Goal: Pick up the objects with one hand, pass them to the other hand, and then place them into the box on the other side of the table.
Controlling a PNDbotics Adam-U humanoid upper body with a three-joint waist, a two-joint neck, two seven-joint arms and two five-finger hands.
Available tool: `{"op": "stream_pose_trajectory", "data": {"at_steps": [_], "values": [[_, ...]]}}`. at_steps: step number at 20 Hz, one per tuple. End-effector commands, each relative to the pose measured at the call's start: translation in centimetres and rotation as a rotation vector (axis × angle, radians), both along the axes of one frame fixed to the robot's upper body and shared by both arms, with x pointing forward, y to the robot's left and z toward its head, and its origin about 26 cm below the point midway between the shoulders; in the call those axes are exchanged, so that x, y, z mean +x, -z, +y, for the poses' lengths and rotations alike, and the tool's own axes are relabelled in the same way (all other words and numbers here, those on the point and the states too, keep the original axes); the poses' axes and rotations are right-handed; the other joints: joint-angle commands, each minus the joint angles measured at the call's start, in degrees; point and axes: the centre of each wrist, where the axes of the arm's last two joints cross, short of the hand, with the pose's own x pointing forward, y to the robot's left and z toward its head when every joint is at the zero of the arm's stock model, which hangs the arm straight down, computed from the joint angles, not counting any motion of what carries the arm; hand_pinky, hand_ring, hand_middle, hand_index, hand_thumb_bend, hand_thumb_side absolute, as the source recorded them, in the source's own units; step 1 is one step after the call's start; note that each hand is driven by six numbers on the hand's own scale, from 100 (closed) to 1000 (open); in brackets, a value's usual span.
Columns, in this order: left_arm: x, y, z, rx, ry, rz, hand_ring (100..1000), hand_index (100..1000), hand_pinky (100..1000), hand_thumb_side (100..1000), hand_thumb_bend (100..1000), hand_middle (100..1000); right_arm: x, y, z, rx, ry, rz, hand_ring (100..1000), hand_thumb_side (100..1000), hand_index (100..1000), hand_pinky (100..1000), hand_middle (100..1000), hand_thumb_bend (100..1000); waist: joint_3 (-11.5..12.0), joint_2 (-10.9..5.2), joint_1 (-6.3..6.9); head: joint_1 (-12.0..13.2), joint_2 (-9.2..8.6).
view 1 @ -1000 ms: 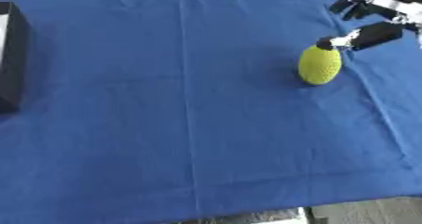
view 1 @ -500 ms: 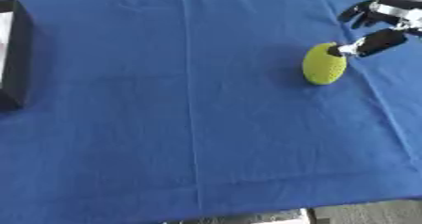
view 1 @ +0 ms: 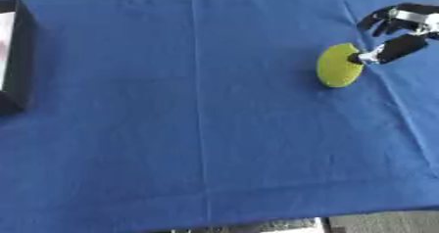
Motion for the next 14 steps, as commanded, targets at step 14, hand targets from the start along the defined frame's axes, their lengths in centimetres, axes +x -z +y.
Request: {"op": "stream_pose_trajectory", "data": {"at_steps": [14], "values": [[-0.3,-0.9,0.2,-0.002,-0.006,-0.024,631,706,822,458,100,608,1.0,0.3,-0.6,-0.065,0.015,0.031,813,321,829,878,805,451,0.44,-0.3,0.47,-0.24,-0.62]]}}
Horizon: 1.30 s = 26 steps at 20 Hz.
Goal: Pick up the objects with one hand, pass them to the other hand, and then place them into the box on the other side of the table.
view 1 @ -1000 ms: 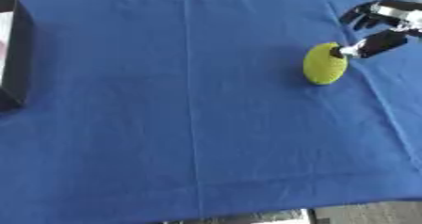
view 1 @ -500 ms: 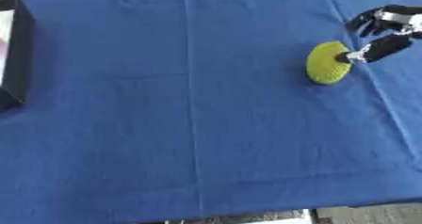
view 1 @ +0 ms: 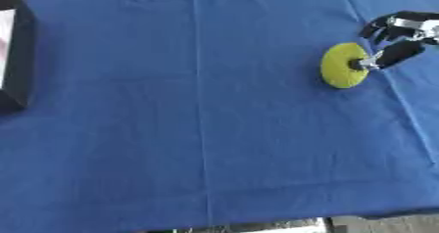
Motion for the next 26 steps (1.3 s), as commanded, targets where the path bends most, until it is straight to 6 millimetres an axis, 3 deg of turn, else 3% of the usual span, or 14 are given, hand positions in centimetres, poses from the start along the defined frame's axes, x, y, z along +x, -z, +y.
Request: {"op": "stream_pose_trajectory", "data": {"at_steps": [1,2,5,6,7,13,26], "values": [[-0.3,-1.1,0.5,0.004,-0.01,-0.027,630,706,822,459,100,607,0.0,-1.0,-0.3,-0.026,0.001,-0.017,805,266,809,876,785,438,0.11,-0.77,0.13,-0.18,-0.5],[-0.3,-1.1,0.5,0.003,-0.012,-0.027,630,706,822,459,100,607,0.0,-0.9,-0.2,-0.024,-0.002,-0.014,805,266,809,876,785,438,0.12,-0.75,0.14,-0.19,-0.43],[-0.3,-1.1,0.5,0.001,-0.012,-0.026,630,704,822,462,100,607,0.0,-0.9,-0.1,-0.011,-0.008,-0.004,781,127,767,869,743,417,0.13,-0.69,0.12,-0.1,-0.31],[-0.3,-1.1,0.5,0.0,-0.012,-0.026,630,704,822,462,100,607,-0.1,-0.8,-0.1,-0.007,-0.009,-0.001,781,127,767,869,743,417,0.14,-0.68,0.11,-0.07,-0.29],[-0.3,-1.1,0.5,0.0,-0.012,-0.026,630,703,822,463,100,607,-0.1,-0.8,0.0,-0.004,-0.011,0.0,766,100,737,863,713,356,0.15,-0.68,0.11,-0.04,-0.24],[-0.3,-1.0,0.5,-0.002,-0.016,-0.025,630,700,823,461,100,606,-0.4,-1.1,0.2,0.029,-0.019,-0.03,714,100,635,841,585,275,0.21,-0.74,0.12,0.09,-0.11],[-0.3,-1.0,0.6,0.003,-0.015,-0.025,629,699,824,460,100,603,-1.3,-2.3,0.9,0.116,-0.022,-0.184,629,100,508,807,457,232,0.11,-1.2,-0.02,0.57,-0.3]]}}
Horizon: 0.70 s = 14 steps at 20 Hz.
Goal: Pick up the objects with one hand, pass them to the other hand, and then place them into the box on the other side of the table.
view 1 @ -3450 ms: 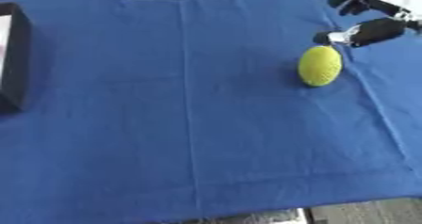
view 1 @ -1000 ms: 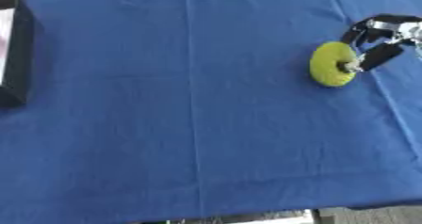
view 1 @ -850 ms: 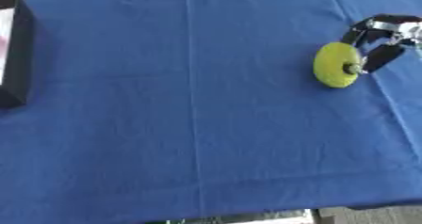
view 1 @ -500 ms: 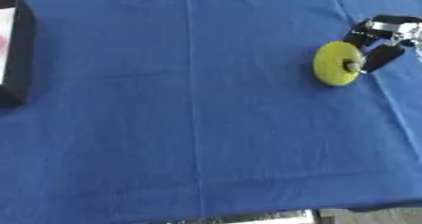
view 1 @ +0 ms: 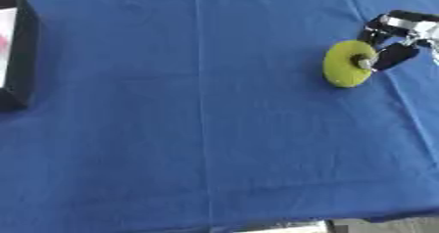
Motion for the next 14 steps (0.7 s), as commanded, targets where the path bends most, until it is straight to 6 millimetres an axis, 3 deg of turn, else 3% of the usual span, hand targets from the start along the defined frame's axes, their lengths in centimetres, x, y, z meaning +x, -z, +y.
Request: {"op": "stream_pose_trajectory", "data": {"at_steps": [1,14], "values": [[-0.2,-1.2,0.5,0.005,-0.008,-0.032,629,699,824,460,100,603,-0.6,-2.2,-0.5,-0.003,0.012,-0.075,625,100,501,805,452,232,-0.04,-1.37,-0.01,0.19,-0.33],[-0.2,-1.1,0.6,0.007,-0.007,-0.029,628,699,822,461,100,603,-1.4,-3.5,0.4,0.042,-0.001,-0.158,596,100,475,784,422,216,-0.23,-1.54,-0.11,0.31,-0.25]]}}
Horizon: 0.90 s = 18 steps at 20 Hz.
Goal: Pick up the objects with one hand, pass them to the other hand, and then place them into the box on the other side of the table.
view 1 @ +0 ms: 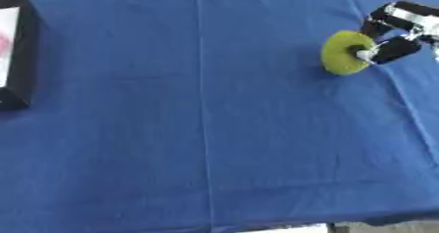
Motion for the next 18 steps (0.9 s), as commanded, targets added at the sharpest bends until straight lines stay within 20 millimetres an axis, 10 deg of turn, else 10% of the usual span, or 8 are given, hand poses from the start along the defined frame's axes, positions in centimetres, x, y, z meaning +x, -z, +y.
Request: {"op": "stream_pose_trajectory", "data": {"at_steps": [1,18], "values": [[-0.2,-1.2,0.6,0.006,-0.009,-0.03,628,699,822,461,100,603,-0.7,-2.4,-0.5,-0.015,0.006,-0.068,595,100,475,783,421,211,-0.05,-1.54,-0.07,0.1,-0.24],[-0.3,-1.5,0.0,0.013,0.016,-0.033,627,699,821,456,100,604,-0.5,-4.0,3.0,0.099,-0.085,-0.19,574,100,468,754,401,141,-0.05,-1.9,0.05,0.2,-0.03]]}}
